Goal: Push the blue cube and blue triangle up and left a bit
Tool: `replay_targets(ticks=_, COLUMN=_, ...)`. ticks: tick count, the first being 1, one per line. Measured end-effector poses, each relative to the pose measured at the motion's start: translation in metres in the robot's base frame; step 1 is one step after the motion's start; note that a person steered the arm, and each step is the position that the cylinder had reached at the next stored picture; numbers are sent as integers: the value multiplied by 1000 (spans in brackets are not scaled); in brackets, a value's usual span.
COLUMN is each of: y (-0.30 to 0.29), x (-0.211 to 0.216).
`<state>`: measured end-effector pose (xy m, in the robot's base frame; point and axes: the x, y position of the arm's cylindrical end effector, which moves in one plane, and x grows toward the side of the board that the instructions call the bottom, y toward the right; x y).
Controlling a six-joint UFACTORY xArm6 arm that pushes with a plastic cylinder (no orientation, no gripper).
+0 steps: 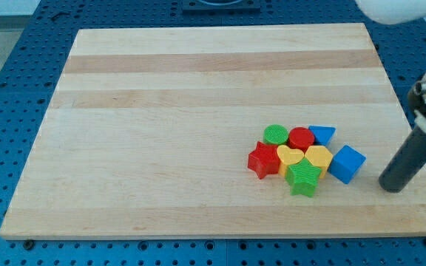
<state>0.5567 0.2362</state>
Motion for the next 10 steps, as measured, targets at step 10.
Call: replay_targets(ticks=10, y=-28, x=-43)
